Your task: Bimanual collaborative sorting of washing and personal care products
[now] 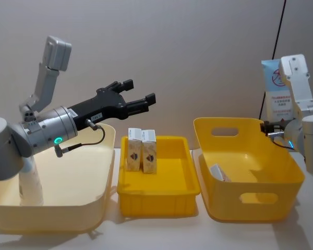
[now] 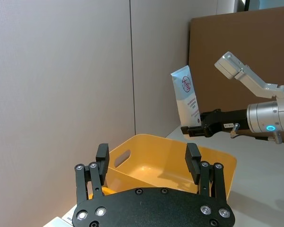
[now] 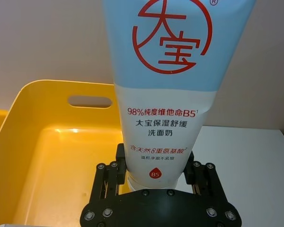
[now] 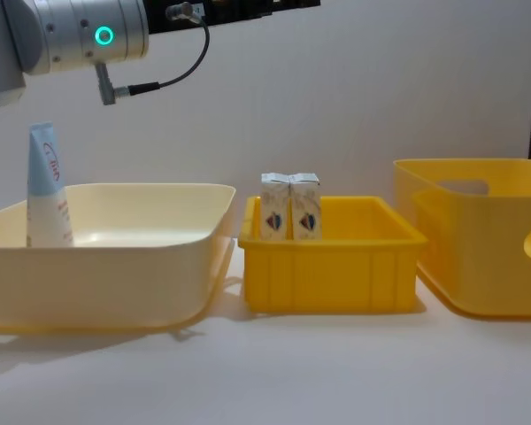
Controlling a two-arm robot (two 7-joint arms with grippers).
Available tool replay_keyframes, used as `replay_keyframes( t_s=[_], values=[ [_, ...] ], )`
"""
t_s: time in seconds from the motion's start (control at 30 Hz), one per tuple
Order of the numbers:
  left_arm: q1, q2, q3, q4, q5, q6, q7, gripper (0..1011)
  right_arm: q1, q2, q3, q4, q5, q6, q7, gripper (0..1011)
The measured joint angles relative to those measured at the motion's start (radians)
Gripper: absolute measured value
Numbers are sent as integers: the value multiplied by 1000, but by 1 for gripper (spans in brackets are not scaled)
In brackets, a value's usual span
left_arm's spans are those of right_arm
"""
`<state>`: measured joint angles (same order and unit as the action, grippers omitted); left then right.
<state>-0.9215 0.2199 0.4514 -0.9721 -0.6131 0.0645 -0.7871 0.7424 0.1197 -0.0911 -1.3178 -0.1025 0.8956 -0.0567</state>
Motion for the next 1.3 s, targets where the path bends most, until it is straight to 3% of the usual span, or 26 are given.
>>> replay_keyframes(
  t_s=[0.37,1.0,1.3],
  values=[
    [0,0,0,0,0,0,0,1000,13,6,-10,9,-8,27,12,666],
    [0,0,0,0,0,0,0,1000,100,45,-61,47,38,232,183,666],
    [0,0,0,0,0,0,0,1000,125,59,-80,60,53,284,235,925]
  ],
)
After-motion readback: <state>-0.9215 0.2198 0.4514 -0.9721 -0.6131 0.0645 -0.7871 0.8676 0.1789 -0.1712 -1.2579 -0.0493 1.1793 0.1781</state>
